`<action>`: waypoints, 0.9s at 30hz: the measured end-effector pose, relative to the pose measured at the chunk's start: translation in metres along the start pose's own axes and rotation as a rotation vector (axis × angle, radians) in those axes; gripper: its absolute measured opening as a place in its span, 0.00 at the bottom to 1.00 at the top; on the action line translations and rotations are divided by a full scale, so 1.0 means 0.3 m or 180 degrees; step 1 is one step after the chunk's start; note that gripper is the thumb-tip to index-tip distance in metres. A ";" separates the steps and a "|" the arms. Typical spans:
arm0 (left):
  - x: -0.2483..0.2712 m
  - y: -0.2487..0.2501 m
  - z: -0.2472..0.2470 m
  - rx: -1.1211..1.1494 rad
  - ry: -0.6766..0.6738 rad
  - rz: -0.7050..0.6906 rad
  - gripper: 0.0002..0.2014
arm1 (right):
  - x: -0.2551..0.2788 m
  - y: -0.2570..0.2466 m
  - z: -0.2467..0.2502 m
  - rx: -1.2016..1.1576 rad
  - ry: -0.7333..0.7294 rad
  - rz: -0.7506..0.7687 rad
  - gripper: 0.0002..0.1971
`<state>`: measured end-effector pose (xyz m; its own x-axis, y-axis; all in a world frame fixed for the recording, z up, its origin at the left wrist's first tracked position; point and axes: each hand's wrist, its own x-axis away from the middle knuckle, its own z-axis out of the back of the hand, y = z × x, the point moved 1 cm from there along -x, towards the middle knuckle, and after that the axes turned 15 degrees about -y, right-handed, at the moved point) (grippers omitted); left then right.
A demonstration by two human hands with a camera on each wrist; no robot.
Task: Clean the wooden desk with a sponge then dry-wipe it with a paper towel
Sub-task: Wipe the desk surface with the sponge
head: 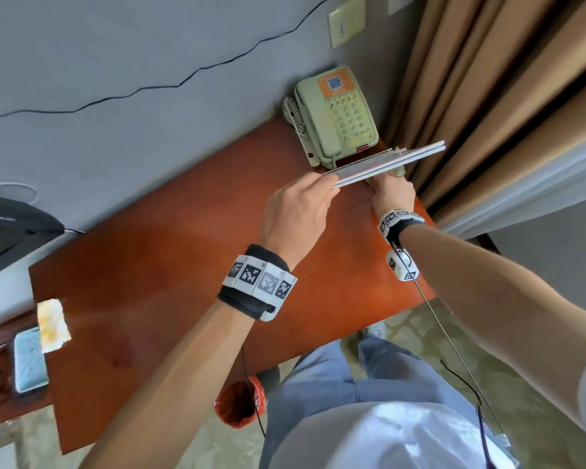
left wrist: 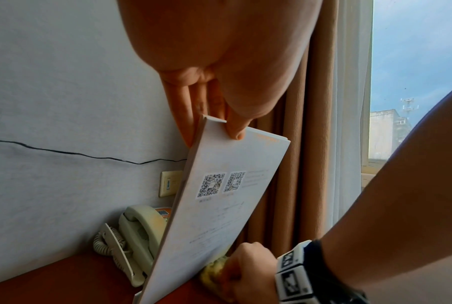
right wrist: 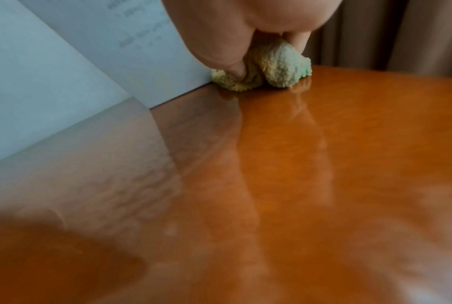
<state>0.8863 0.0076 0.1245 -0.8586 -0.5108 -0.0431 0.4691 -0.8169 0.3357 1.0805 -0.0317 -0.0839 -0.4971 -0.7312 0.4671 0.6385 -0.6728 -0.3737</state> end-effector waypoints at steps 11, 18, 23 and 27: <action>0.002 0.019 -0.011 -0.0068 -0.0217 -0.0139 0.10 | 0.272 -0.205 -0.289 0.0940 -0.0961 0.1394 0.19; 0.098 0.066 -0.106 -0.0228 -0.0623 -0.0451 0.06 | 0.434 0.149 -0.232 0.0637 -0.0646 0.1096 0.25; 0.225 0.111 -0.265 -0.0442 -0.1333 -0.0710 0.07 | 0.527 0.418 -0.074 -0.1168 -0.0039 -0.0143 0.13; 0.337 0.171 -0.411 -0.0757 -0.1906 -0.1023 0.13 | 0.539 0.585 0.047 -0.2113 0.0428 -0.1053 0.15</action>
<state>0.8491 -0.1188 0.0214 -0.8958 -0.0564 0.4409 0.1480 -0.9732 0.1761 1.1205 -0.2664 -0.0626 -0.6960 -0.4580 0.5530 -0.0237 -0.7551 -0.6552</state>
